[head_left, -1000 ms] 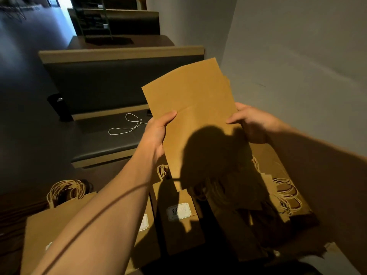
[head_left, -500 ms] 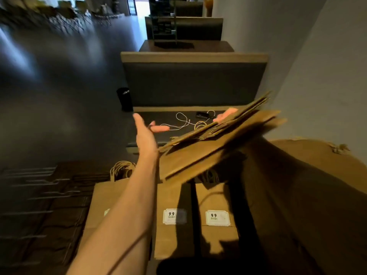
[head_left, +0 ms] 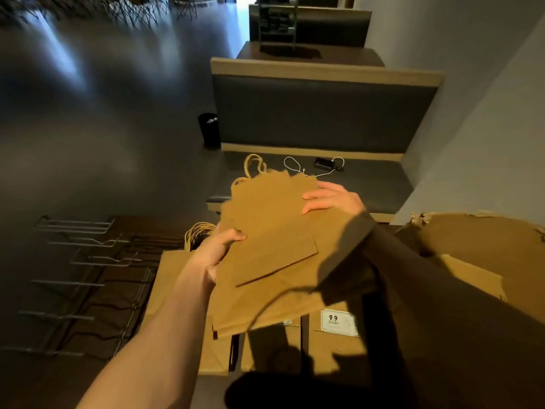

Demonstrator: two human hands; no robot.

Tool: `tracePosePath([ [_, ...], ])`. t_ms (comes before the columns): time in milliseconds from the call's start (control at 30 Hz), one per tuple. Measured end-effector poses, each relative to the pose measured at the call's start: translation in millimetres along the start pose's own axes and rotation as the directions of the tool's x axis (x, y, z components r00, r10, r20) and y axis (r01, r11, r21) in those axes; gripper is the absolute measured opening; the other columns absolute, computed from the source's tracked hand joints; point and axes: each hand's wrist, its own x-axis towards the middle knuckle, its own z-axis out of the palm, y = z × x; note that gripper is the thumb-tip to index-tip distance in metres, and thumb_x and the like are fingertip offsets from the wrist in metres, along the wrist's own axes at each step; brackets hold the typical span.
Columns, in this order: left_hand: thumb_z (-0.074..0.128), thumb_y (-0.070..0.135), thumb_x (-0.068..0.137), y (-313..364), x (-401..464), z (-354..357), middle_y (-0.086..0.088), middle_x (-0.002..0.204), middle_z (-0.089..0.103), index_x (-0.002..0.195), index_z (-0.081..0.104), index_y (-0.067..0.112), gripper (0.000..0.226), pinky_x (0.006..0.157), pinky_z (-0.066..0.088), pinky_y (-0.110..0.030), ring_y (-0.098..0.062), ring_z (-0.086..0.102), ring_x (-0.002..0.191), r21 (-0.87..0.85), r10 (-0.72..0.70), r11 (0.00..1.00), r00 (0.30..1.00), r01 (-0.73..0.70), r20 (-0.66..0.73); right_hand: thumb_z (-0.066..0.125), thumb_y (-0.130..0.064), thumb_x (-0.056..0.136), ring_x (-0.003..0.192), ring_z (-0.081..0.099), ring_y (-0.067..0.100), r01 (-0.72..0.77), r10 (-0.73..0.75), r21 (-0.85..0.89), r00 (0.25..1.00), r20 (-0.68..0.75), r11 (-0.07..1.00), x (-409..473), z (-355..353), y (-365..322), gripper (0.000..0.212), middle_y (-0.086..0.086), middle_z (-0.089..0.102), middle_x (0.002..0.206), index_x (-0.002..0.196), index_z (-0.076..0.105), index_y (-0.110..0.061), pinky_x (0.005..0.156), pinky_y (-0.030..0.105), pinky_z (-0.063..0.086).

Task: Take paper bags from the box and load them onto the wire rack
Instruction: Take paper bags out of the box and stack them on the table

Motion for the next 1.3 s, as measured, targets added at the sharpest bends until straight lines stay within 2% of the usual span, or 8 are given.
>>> tracePosePath([
  [267, 0.074, 0.016, 0.068, -16.1, -6.6, -28.1, -0.015, 0.111, 0.072, 0.128, 0.059, 0.014, 0.062, 0.074, 0.059, -0.045, -0.032, 0.071, 0.092, -0.029, 0.030, 0.999, 0.996, -0.033, -0.082, 0.061, 0.010, 0.068, 0.112, 0.063, 0.038, 0.423, -0.463, -0.348, 0.885, -0.038, 0.837, -11.9, 42.1, 7.8, 0.058, 0.021, 0.065, 0.121, 0.120, 0.069, -0.014, 0.079, 0.048, 0.056],
  [433, 0.078, 0.012, 0.069, -19.0, -11.6, -38.3, -0.016, 0.120, 0.068, 0.133, 0.054, 0.012, 0.068, 0.071, 0.059, -0.044, -0.032, 0.070, 0.097, -0.095, 0.053, 0.993, 0.980, -0.072, -0.190, 0.063, 0.002, 0.083, 0.127, 0.047, 0.046, 0.003, 0.043, 0.157, 0.957, -0.288, 0.988, -2.9, 64.5, 2.6, 0.057, 0.028, 0.050, 0.137, 0.138, 0.051, -0.005, 0.102, 0.061, 0.042],
  [533, 0.076, 0.007, 0.078, -20.2, -12.9, -47.5, -0.013, 0.116, 0.070, 0.132, 0.054, 0.014, 0.058, 0.068, 0.059, -0.043, -0.031, 0.071, 0.095, -0.121, 0.062, 0.988, 0.967, -0.095, -0.248, 0.041, -0.029, 0.103, 0.119, 0.055, 0.037, -0.290, 0.559, 0.877, 0.829, 0.028, 0.385, 5.3, 52.4, -18.7, 0.041, 0.018, 0.051, 0.138, 0.142, 0.042, -0.015, 0.104, 0.054, 0.043],
  [600, 0.081, 0.007, 0.072, -22.4, -12.9, -52.1, -0.014, 0.119, 0.069, 0.133, 0.054, 0.013, 0.068, 0.068, 0.060, -0.043, -0.033, 0.071, 0.099, -0.091, 0.043, 0.993, 0.964, -0.069, -0.263, 0.047, -0.052, 0.096, 0.122, 0.052, 0.029, -0.490, 0.531, 0.815, 0.800, 0.280, 0.308, 11.8, 52.0, -33.9, 0.054, 0.007, 0.047, 0.142, 0.143, 0.039, -0.026, 0.105, 0.051, 0.041],
  [733, 0.088, 0.008, 0.061, -33.2, -18.2, -48.4, -0.017, 0.114, 0.071, 0.128, 0.058, 0.006, 0.074, 0.072, 0.059, -0.045, -0.035, 0.071, 0.098, 0.005, 0.011, 1.000, 0.963, -0.010, -0.268, 0.083, -0.043, 0.071, 0.116, 0.042, 0.020, -0.557, 0.549, 0.560, 0.810, 0.205, 0.613, 10.4, 81.5, -58.4, 0.091, 0.008, 0.032, 0.142, 0.144, 0.032, -0.025, 0.101, 0.033, 0.037],
  [1000, 0.078, 0.026, 0.081, -43.7, -28.2, -68.0, -0.016, 0.116, 0.071, 0.129, 0.057, 0.010, 0.055, 0.078, 0.058, -0.049, -0.036, 0.070, 0.101, -0.101, -0.119, 0.990, 0.959, 0.096, -0.255, 0.059, 0.008, 0.088, 0.083, 0.069, 0.019, -0.416, 0.497, 0.901, 0.811, 0.308, 0.120, 0.2, 92.3, -44.4, 0.020, 0.014, 0.071, 0.104, 0.098, 0.066, -0.008, 0.077, 0.032, 0.056],
  [1133, 0.077, 0.013, 0.083, -37.7, -28.4, -61.3, -0.012, 0.100, 0.071, 0.102, 0.055, 0.015, 0.029, 0.076, 0.057, -0.044, -0.030, 0.069, 0.089, 0.003, -0.103, 0.994, 0.953, 0.108, -0.285, 0.054, -0.004, 0.096, 0.087, 0.065, 0.015, -0.498, 0.518, 0.817, 0.800, 0.303, 0.291, -4.0, 101.0, -40.7, 0.022, 0.005, 0.069, 0.106, 0.116, 0.063, -0.004, 0.083, 0.028, 0.050],
  [1300, 0.077, 0.004, 0.080, -36.1, -21.9, -67.5, -0.013, 0.107, 0.074, 0.114, 0.065, 0.008, 0.037, 0.082, 0.058, -0.041, -0.026, 0.073, 0.091, 0.083, -0.065, 0.993, 0.969, 0.087, -0.237, 0.053, 0.002, 0.094, 0.088, 0.065, 0.017, -0.500, 0.521, 0.864, 0.754, 0.399, 0.063, -7.8, 110.4, -56.4, 0.019, 0.005, 0.070, 0.097, 0.108, 0.063, -0.006, 0.069, 0.027, 0.047],
])
